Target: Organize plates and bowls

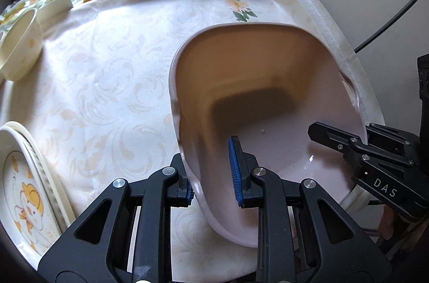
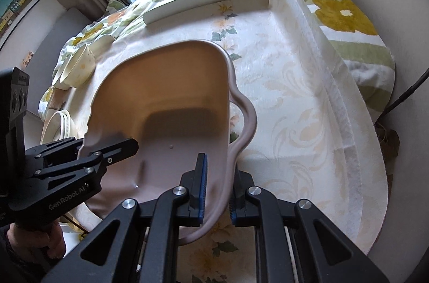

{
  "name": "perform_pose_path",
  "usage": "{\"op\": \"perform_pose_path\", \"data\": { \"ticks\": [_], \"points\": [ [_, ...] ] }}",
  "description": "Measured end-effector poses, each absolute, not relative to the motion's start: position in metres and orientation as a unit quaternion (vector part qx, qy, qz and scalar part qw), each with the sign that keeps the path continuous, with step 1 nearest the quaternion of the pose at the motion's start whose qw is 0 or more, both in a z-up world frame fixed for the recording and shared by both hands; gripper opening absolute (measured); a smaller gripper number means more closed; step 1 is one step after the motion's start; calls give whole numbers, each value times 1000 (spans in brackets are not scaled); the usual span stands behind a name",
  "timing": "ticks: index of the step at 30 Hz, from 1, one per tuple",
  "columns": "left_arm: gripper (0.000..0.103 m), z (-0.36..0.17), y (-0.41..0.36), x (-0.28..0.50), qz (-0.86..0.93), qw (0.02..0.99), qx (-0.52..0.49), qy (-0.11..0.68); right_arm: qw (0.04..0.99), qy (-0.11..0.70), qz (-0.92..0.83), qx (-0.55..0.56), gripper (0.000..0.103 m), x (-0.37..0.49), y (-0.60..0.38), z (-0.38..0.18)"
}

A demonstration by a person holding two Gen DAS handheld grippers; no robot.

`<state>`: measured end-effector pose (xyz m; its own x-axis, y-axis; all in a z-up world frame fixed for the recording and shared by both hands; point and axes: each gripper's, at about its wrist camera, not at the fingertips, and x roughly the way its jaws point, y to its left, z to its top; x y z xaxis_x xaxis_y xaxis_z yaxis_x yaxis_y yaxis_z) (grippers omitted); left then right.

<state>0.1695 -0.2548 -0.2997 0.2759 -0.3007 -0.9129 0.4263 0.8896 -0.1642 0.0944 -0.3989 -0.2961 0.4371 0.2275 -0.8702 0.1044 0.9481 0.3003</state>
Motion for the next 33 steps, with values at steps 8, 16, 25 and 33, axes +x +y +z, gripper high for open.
{"op": "perform_pose_path", "data": {
  "ticks": [8, 16, 25, 33],
  "points": [
    [20, -307, -263, 176, -226, 786, 67, 572, 823, 539, 30, 176, 13, 98, -399, -301],
    [72, -305, -269, 172, -221, 797, 90, 554, 816, 524, 29, 243, 48, 96, -414, -306],
    [72, -280, -259, 160, -212, 807, 91, 544, 827, 510, 16, 237, 48, 81, -420, -282],
    [74, -203, -221, 122, -181, 848, 62, 495, 865, 470, 29, 176, 72, 54, -409, -207]
  ]
}}
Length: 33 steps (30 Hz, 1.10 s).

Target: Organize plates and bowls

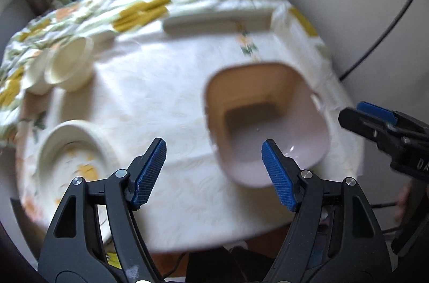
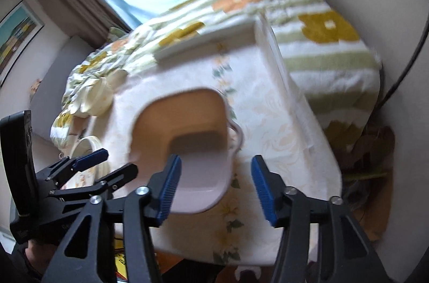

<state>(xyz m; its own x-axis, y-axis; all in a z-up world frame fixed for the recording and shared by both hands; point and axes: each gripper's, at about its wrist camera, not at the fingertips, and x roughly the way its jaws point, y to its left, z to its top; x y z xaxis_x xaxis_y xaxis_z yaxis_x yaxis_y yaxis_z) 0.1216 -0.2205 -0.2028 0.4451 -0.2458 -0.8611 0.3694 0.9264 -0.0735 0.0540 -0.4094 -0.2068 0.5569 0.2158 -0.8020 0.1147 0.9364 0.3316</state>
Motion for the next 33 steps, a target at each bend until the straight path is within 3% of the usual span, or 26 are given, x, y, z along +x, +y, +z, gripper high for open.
{"op": "perform_pose_path", "data": {
  "ticks": [1, 2, 3, 10, 18, 26, 33],
  "points": [
    [78, -191, -213, 116, -176, 854, 55, 486, 870, 462, 36, 165, 90, 51, -405, -196],
    [94, -176, -201, 107, -162, 864, 48, 474, 876, 454, 42, 157, 99, 49, -401, -188],
    [103, -166, -192, 102, -151, 872, 46, 464, 882, 444, 49, 148, 102, 48, -397, -178],
    [103, -120, -126, 94, -87, 897, 19, 433, 894, 419, 117, 104, 102, 68, -354, -141],
    [103, -95, -33, 156, -40, 895, -29, 444, 890, 428, 157, 32, 102, 141, -285, -109],
    [103, -138, 31, 249, -33, 861, -89, 499, 863, 472, 179, 17, 102, 246, -211, -142],
    [97, -214, 49, 325, -45, 817, -110, 564, 825, 531, 184, 70, 102, 324, -174, -202]
  ]
}}
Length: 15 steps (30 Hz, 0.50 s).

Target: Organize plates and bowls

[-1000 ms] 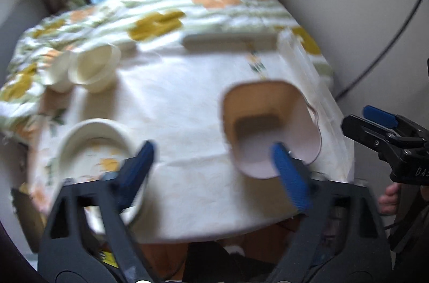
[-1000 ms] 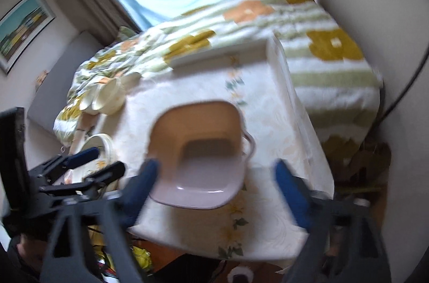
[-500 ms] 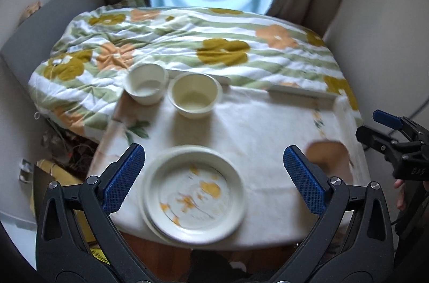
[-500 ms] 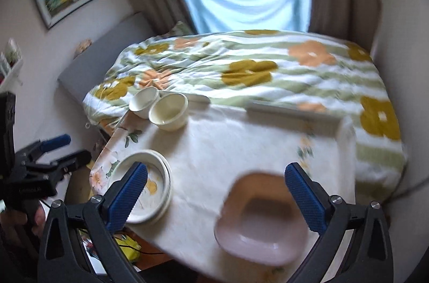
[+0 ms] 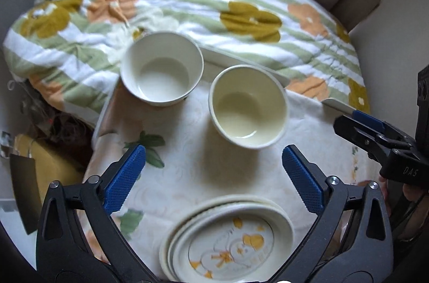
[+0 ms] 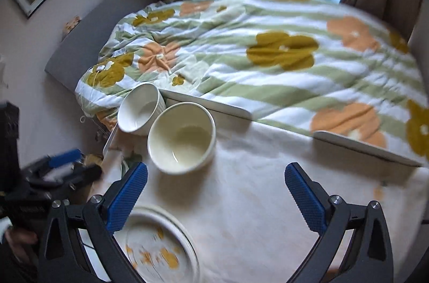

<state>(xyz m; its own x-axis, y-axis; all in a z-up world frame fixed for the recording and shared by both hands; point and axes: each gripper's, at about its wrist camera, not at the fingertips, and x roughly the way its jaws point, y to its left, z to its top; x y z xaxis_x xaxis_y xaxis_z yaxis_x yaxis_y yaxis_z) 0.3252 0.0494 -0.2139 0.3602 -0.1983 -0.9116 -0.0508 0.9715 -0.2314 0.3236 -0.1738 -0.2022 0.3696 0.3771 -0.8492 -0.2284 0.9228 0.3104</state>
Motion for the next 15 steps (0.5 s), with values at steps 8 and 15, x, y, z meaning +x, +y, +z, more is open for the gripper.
{"op": "perform_pose_path", "data": {
  "ticks": [8, 15],
  "points": [
    [60, -271, 44, 370, -57, 781, -131, 608, 788, 584, 180, 72, 75, 367, -152, -257],
    [22, -295, 39, 388, -59, 767, -139, 624, 767, 610, 192, 63, 50, 387, -137, -284]
  ]
}}
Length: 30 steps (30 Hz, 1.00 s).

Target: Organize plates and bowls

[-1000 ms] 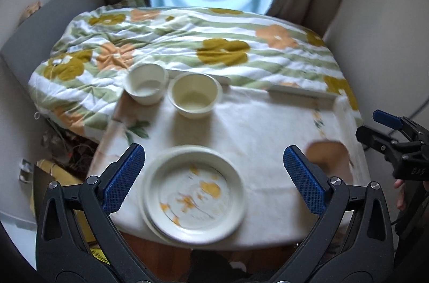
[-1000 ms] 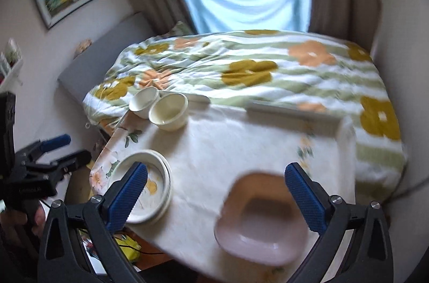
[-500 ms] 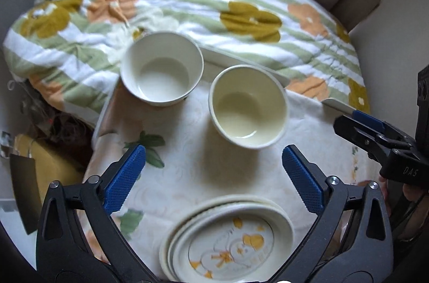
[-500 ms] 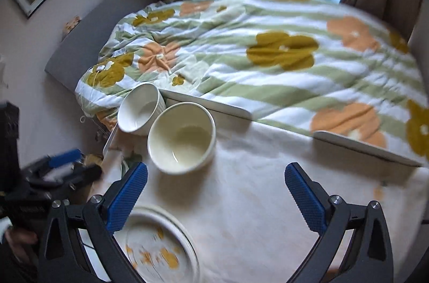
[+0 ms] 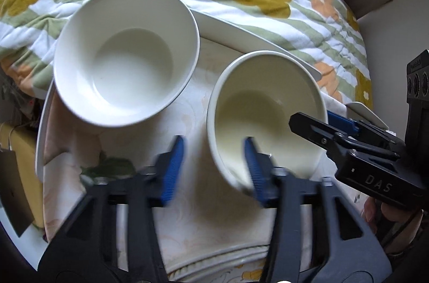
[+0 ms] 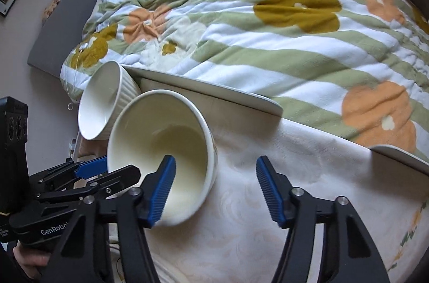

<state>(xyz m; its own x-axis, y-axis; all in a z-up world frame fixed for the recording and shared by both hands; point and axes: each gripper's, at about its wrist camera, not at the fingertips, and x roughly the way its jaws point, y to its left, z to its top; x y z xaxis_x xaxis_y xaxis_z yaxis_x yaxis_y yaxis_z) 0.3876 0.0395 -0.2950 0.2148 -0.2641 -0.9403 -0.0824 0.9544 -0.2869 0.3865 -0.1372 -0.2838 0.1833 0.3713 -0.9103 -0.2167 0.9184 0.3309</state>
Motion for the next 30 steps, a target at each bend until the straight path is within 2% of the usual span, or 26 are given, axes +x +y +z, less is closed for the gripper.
{"op": "perform_pose_path", "data": {
  "ticks": [2, 5, 6, 13, 22, 30],
  "points": [
    [16, -298, 40, 391, -66, 765, -145, 624, 760, 616, 191, 73, 28, 389, -136, -290],
    [14, -296, 35, 392, -64, 768, -127, 624, 757, 621, 185, 84, 15, 390, -136, -293],
    [14, -295, 34, 392, -64, 769, -125, 624, 757, 620, 187, 87, 13, 390, -135, -293],
    [14, -292, 33, 392, -65, 773, -112, 621, 760, 618, 182, 86, 13, 387, -132, -288],
    [14, -255, 14, 379, -92, 792, -82, 598, 785, 590, 166, 95, 13, 367, -146, -256],
    [14, -202, -50, 339, -141, 808, -45, 570, 812, 555, 135, 118, 13, 317, -200, -208]
  ]
}}
